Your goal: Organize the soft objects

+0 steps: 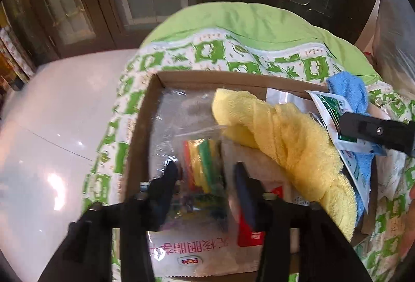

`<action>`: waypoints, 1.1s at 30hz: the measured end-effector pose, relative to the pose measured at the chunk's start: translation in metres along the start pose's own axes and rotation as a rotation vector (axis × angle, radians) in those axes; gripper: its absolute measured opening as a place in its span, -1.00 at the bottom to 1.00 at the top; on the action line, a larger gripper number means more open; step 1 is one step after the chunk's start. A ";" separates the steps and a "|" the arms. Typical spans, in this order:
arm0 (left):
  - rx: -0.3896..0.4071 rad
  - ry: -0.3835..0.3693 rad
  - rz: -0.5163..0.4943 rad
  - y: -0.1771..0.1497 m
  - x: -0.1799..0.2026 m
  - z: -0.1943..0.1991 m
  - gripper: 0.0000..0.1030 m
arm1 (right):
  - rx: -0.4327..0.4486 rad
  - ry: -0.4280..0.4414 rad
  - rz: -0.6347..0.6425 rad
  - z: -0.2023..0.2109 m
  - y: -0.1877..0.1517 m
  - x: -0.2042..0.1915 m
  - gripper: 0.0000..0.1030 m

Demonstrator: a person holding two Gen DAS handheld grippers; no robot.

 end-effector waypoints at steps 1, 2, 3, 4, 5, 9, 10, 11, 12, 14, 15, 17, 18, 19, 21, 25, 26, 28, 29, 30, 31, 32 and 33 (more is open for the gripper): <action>0.007 0.006 -0.004 0.000 0.000 0.002 0.14 | 0.008 -0.001 -0.001 0.003 0.000 0.000 0.17; 0.012 0.008 -0.005 0.000 0.000 0.004 0.18 | 0.013 0.000 -0.004 0.005 0.001 0.000 0.18; 0.014 0.007 -0.002 0.001 0.000 0.006 0.24 | 0.022 0.004 -0.009 0.008 0.000 0.000 0.18; 0.014 -0.003 0.005 0.000 -0.001 0.008 0.28 | 0.028 0.006 -0.011 0.010 0.000 -0.001 0.18; 0.015 -0.008 0.010 0.001 0.000 0.009 0.29 | 0.034 0.007 -0.014 0.014 -0.002 -0.001 0.19; 0.034 -0.005 0.003 -0.003 0.003 0.022 0.34 | 0.061 0.006 -0.013 0.027 -0.010 -0.005 0.31; 0.039 0.000 -0.004 -0.005 0.005 0.025 0.37 | 0.072 0.006 -0.014 0.032 -0.013 -0.006 0.33; 0.046 0.005 -0.013 -0.007 0.006 0.030 0.40 | 0.082 0.006 -0.015 0.038 -0.017 -0.007 0.36; 0.051 0.007 -0.020 -0.009 0.007 0.033 0.47 | 0.091 0.005 -0.017 0.043 -0.021 -0.008 0.39; 0.065 0.012 -0.029 -0.016 0.009 0.044 0.55 | 0.113 -0.016 -0.023 0.055 -0.031 -0.008 0.55; 0.070 0.017 -0.029 -0.019 0.009 0.049 0.58 | 0.121 -0.025 -0.023 0.060 -0.035 -0.009 0.58; 0.075 0.022 -0.021 -0.028 0.007 0.059 0.62 | 0.136 -0.036 -0.016 0.072 -0.047 -0.011 0.67; 0.074 0.018 -0.018 -0.035 0.007 0.066 0.67 | 0.142 -0.043 -0.016 0.077 -0.055 -0.011 0.71; 0.075 0.017 -0.015 -0.039 0.006 0.070 0.73 | 0.147 -0.050 -0.018 0.083 -0.065 -0.012 0.81; 0.076 0.016 -0.006 -0.052 0.003 0.081 0.76 | 0.154 -0.065 -0.022 0.092 -0.085 -0.013 0.91; 0.087 0.018 0.010 -0.074 0.000 0.098 0.78 | 0.147 -0.106 -0.008 0.103 -0.124 -0.018 1.00; 0.092 0.023 0.010 -0.080 -0.001 0.103 0.78 | 0.145 -0.108 -0.005 0.104 -0.131 -0.019 1.00; 0.105 0.040 0.004 -0.092 -0.001 0.115 0.80 | 0.145 -0.123 0.012 0.108 -0.147 -0.024 1.00; 0.109 0.049 0.002 -0.097 -0.001 0.119 0.82 | 0.152 -0.134 0.019 0.113 -0.154 -0.026 1.00; 0.115 0.059 0.000 -0.102 -0.001 0.124 0.85 | 0.159 -0.139 0.024 0.115 -0.158 -0.029 1.00; 0.122 0.067 0.000 -0.106 0.000 0.129 0.88 | 0.170 -0.149 0.030 0.120 -0.163 -0.032 1.00; 0.131 0.079 0.000 -0.112 0.000 0.135 0.89 | 0.186 -0.159 0.035 0.125 -0.167 -0.035 1.00; 0.145 0.086 -0.004 -0.119 0.001 0.142 0.90 | 0.197 -0.165 0.038 0.128 -0.169 -0.038 1.00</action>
Point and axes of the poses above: each gripper's, at about its wrist camera, not at the fingertips, and z roughly against the way its jaws point, x to its right, y to its top, the point moved 7 cm from there along -z, roughly the way its jaws point, and after that the axes turned 12 degrees about z, right-handed, at the moved point
